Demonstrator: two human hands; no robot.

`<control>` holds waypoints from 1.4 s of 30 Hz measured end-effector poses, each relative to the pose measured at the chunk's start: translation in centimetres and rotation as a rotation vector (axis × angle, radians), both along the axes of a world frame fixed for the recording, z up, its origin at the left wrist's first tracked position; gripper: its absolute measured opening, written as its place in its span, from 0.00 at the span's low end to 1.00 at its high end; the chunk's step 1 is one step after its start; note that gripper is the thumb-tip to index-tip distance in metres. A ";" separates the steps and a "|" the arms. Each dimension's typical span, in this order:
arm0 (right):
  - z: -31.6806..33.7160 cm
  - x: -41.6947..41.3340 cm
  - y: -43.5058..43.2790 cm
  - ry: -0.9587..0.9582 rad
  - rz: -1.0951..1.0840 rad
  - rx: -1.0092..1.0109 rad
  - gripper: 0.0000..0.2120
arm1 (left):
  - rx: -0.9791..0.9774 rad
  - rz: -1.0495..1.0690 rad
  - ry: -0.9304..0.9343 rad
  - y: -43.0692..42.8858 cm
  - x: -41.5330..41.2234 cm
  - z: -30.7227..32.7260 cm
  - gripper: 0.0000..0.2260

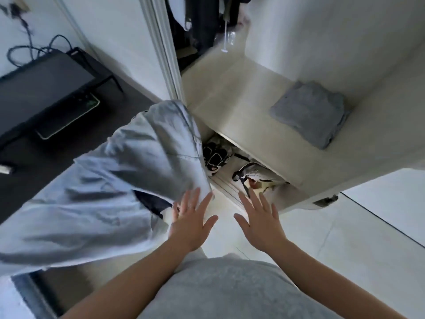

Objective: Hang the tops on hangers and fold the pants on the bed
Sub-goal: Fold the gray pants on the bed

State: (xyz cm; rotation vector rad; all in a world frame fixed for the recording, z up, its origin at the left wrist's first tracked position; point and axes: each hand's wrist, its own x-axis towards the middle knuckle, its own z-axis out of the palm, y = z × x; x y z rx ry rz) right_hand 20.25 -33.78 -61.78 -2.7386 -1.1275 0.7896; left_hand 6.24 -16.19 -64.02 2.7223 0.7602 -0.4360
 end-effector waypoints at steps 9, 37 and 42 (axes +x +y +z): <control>1.5 -8.8 6.0 0.124 0.400 0.133 0.30 | 0.052 0.443 -0.009 -1.6 -14.6 2.3 0.34; 4.1 -66.0 14.7 0.091 1.601 0.052 0.31 | 0.055 1.879 -0.137 -20.4 -70.7 4.9 0.29; 3.8 -72.0 17.2 0.055 1.776 0.012 0.31 | 0.030 2.121 -0.240 -21.4 -73.8 3.6 0.30</control>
